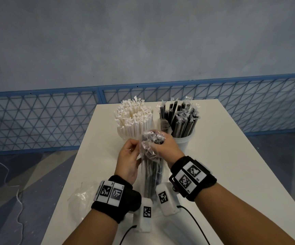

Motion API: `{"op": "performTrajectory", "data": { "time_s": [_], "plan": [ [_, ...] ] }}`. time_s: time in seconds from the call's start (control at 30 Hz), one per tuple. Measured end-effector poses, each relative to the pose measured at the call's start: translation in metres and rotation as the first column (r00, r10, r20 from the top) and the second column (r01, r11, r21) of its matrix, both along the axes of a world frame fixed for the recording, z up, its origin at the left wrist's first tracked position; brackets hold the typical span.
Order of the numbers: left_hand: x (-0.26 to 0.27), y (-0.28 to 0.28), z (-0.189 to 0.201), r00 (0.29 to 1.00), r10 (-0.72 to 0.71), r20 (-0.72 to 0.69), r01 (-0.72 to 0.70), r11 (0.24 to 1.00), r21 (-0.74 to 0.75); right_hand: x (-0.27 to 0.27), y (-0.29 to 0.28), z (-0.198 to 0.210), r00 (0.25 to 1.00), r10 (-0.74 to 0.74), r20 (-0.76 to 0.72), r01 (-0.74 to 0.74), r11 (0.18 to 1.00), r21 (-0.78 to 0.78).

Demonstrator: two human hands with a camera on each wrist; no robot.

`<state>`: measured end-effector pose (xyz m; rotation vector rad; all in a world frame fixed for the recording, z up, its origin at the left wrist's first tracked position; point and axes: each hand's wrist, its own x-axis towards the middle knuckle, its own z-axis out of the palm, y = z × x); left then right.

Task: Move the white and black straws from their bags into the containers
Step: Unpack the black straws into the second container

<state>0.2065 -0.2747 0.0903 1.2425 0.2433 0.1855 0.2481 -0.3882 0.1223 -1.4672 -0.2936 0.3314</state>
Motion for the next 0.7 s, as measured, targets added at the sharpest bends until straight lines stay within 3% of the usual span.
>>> {"op": "performTrajectory", "data": {
  "time_s": [0.2, 0.5, 0.7],
  "plan": [
    [0.006, 0.007, -0.004, 0.982, 0.185, -0.049, -0.183, 0.982, 0.036, -0.001, -0.003, 0.014, 0.999, -0.047, -0.013, 0.048, 0.994, 0.096],
    [0.006, 0.012, -0.015, 0.985, 0.164, 0.062, -0.175, 0.918, 0.355, 0.005, -0.017, 0.057, 0.983, -0.181, 0.034, 0.161, 0.932, 0.324],
    [0.007, 0.013, -0.014, 0.986, 0.156, 0.064, -0.169, 0.895, 0.412, 0.012, -0.028, 0.073, 0.973, -0.22, -0.078, 0.23, 0.853, 0.469]
  ]
}}
